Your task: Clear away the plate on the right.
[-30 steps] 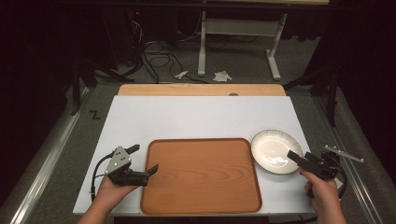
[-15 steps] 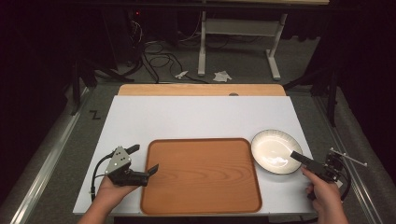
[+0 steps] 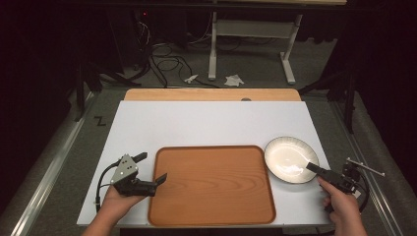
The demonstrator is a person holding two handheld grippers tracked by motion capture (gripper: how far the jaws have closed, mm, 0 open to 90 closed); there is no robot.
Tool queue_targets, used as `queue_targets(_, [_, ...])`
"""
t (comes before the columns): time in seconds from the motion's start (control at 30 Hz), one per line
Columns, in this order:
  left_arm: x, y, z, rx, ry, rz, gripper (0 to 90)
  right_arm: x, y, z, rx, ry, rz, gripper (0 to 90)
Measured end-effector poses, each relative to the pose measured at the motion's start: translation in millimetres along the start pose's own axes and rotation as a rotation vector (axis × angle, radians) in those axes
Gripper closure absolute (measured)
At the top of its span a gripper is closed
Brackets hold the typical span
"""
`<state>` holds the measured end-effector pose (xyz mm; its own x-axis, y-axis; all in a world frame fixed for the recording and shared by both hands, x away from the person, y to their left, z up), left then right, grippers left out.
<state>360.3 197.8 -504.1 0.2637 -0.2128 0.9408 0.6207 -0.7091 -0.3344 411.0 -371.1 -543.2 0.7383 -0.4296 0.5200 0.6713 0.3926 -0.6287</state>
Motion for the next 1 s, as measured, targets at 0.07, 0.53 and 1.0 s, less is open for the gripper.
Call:
queue_targets(0.07, [-0.1,-0.6,-0.1,0.000,0.001,0.001,1.2,0.1,0.4,-0.5,0.003,0.020,0.008,46.0])
queue_targets(0.53, [-1.5,-5.4,-0.6,0.006,0.004,0.000,1.4,2.2,6.0,-3.6,0.027,0.050,0.060,58.7])
queue_targets(1.0, [-2.7,-7.7,-1.3,0.003,0.007,-0.001,1.9,6.0,8.8,-6.5,0.012,0.060,0.089,69.2])
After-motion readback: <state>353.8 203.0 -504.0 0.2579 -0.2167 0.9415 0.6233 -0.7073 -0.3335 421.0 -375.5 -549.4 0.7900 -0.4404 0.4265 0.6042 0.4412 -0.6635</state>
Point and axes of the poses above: each handheld gripper's, and its own axes: y roughly forward along the jaws, x roughly out of its top, z roughly to its left, the point moved 6 cm from there along y, roughly forward along the jaws, and after that the axes turned 7 degrees about -x, right-handed, at the moved point
